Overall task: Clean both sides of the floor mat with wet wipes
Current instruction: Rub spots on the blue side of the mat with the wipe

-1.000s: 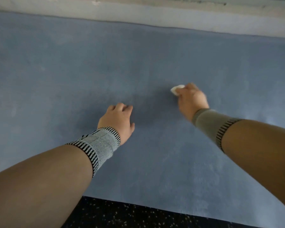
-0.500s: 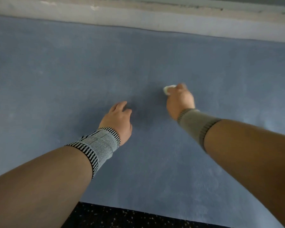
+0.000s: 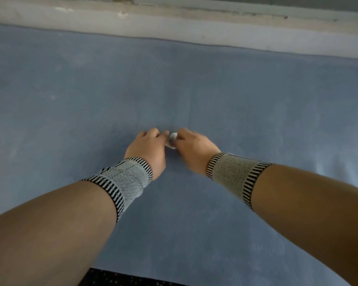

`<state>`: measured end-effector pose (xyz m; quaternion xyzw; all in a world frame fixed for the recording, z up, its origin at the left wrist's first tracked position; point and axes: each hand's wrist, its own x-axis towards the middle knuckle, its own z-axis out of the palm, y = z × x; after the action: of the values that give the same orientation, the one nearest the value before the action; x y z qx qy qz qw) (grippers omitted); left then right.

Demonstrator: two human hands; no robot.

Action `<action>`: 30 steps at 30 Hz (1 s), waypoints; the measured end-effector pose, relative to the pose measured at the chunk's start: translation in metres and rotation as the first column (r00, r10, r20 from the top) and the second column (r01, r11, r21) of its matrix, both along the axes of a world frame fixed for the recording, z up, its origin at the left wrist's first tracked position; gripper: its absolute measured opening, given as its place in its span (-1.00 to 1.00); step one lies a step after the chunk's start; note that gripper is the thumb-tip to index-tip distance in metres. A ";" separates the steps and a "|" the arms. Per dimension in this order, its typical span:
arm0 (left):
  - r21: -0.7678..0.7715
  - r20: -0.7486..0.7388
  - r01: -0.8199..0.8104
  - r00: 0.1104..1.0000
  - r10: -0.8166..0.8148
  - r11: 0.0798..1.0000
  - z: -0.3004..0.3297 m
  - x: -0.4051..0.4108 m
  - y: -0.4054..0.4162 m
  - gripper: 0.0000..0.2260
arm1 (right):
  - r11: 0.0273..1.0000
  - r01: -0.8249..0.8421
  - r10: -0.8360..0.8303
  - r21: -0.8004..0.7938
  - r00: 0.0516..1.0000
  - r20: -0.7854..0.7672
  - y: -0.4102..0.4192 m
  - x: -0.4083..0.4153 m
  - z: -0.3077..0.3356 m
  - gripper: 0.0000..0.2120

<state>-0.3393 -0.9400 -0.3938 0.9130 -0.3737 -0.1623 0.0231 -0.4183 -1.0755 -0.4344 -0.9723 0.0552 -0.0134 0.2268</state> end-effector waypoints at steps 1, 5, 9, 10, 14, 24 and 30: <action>0.010 -0.005 0.004 1.000 -0.004 1.000 0.000 0.001 -0.001 -0.52 | 0.999 -0.012 0.013 -0.047 1.000 0.023 -0.008 0.000 0.000 -0.91; 0.016 -0.004 0.021 1.000 -0.021 1.000 -0.001 0.004 -0.004 -0.62 | 0.846 0.526 -0.528 -0.083 0.849 0.003 -0.083 0.007 0.009 -0.82; -0.049 -0.022 0.005 1.000 -0.006 0.999 -0.004 0.013 -0.010 -0.67 | 0.826 0.555 -0.559 -0.097 0.829 -0.025 -0.063 0.020 0.011 -0.73; -0.053 -0.037 -0.006 0.999 0.004 0.999 -0.003 0.018 -0.012 -0.68 | 0.911 0.409 -0.411 -0.048 0.911 -0.041 -0.042 0.024 0.009 -0.76; -0.029 0.015 -0.031 0.999 0.031 0.999 0.000 0.041 -0.025 -0.65 | 0.996 0.070 -0.068 -0.062 0.997 0.027 -0.038 0.025 0.003 -0.85; 0.096 0.141 -0.010 0.990 -0.003 0.995 0.001 0.053 -0.056 -0.62 | 0.992 0.049 -0.048 -0.113 0.999 0.014 -0.040 0.037 -0.001 -0.69; 0.033 -0.054 -0.032 0.998 0.034 0.999 -0.004 0.060 -0.057 -0.55 | 0.700 0.706 -0.712 -0.107 0.701 -0.034 -0.130 0.048 0.001 -0.69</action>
<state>-0.2794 -0.9967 -0.3979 0.9146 -0.3549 -0.1927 0.0213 -0.3706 -1.2059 -0.4336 -0.8847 0.4328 -0.0665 0.1599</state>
